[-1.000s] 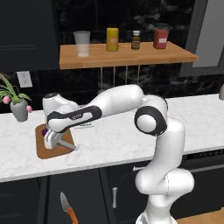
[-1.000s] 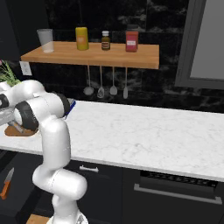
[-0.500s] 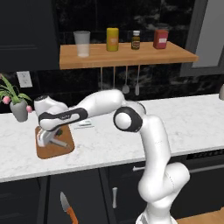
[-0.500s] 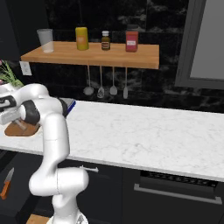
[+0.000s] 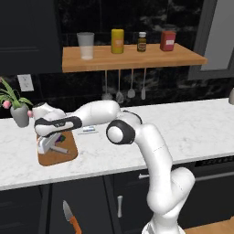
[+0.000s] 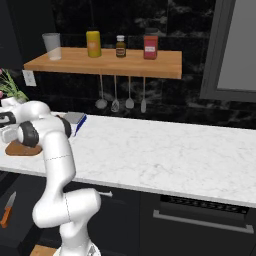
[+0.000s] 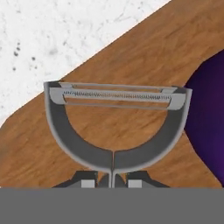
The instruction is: Place the appropriate cutting tool for cutting the eggplant skin on the cutting board.
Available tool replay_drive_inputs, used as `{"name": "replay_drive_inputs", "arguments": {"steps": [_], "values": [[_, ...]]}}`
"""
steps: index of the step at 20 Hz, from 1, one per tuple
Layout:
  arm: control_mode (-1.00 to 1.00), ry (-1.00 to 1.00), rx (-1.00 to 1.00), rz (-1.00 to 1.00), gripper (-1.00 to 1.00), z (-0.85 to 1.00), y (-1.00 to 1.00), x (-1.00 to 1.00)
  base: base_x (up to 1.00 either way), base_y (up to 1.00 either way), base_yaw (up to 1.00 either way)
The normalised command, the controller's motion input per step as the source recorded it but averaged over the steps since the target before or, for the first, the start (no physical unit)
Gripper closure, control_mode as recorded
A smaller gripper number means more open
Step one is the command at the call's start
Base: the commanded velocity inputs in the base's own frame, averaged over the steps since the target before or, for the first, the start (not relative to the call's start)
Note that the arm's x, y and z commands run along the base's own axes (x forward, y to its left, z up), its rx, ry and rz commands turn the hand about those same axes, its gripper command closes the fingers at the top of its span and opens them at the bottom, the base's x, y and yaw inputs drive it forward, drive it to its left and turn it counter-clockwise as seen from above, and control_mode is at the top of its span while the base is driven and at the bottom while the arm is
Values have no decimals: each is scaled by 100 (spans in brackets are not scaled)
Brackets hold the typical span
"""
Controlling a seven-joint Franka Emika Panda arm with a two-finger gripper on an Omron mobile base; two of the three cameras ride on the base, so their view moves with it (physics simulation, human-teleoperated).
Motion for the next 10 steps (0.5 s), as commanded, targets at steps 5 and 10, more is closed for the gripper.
{"name": "replay_drive_inputs", "arguments": {"steps": [5, 10], "values": [[-100, -7, 13, 0, -100, -30, -26, -2, 0, 0, 0], [-100, -9, 14, 0, -100, 1, -45, -40, 0, 0, 0]]}}
